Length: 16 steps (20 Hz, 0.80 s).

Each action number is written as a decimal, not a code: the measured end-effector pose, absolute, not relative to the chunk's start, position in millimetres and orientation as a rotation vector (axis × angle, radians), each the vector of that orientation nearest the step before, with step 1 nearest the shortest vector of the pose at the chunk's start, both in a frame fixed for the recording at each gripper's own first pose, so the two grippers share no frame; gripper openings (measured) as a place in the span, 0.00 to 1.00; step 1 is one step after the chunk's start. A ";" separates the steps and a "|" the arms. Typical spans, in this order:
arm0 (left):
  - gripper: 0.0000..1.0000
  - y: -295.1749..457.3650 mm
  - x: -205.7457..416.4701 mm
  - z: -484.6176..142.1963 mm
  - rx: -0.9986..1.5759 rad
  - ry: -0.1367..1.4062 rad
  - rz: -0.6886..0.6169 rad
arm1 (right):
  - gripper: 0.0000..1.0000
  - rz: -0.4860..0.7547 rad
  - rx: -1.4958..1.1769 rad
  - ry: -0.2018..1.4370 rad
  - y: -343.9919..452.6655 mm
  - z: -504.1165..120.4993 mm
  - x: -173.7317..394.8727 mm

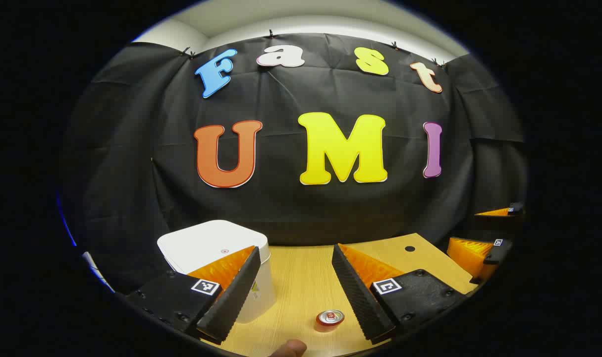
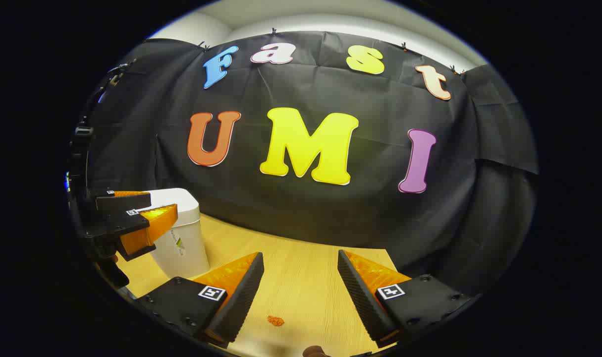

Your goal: Press the lid of the desktop garbage bin to open it, pick up the crumpled paper on the desktop and throw it into the bin, then pick up the pop can on the desktop and drop it into the bin, and finally close the garbage bin lid.

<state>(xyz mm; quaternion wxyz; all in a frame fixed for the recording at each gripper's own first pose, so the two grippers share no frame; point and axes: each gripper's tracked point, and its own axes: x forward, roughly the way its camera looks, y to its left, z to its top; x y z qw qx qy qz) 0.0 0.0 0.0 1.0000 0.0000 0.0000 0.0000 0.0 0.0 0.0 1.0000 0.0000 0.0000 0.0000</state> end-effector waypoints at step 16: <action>0.96 12.0 18.3 -16.0 0.018 0.049 0.002 | 0.95 -0.017 0.022 0.052 -4.9 -24.2 -1.0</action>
